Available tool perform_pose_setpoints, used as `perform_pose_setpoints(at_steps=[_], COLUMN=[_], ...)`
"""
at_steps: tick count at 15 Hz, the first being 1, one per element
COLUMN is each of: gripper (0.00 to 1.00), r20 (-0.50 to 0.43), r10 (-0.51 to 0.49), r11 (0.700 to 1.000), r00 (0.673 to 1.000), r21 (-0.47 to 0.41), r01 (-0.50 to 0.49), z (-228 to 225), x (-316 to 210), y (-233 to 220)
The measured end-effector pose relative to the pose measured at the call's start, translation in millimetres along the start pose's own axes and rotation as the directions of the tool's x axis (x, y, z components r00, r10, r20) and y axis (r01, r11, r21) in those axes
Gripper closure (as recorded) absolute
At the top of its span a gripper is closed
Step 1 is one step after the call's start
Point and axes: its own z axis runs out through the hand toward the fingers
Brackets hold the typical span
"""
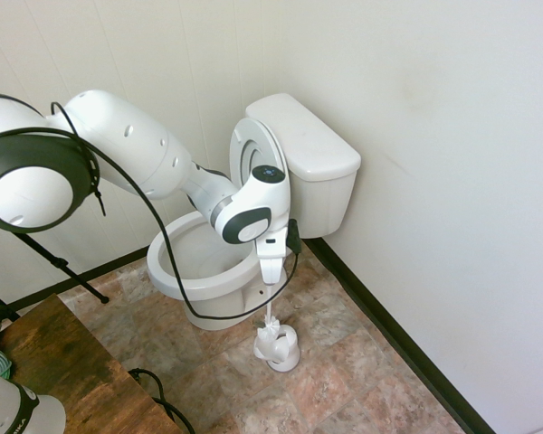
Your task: Clean the toilet
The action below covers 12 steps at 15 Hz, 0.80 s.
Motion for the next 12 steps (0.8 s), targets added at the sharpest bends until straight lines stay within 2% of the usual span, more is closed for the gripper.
perform_pose_setpoints(at_steps=[6,12], gripper=[1.0,1.0], r20=[0.019,0.052], r10=[0.019,0.038], r11=[1.0,0.999], r00=[1.0,0.998], r21=[-0.019,-0.02], r01=[-0.019,-0.037], z=[40.4,49.4], x=[6.6,37.9], y=[-18.6,-12.9])
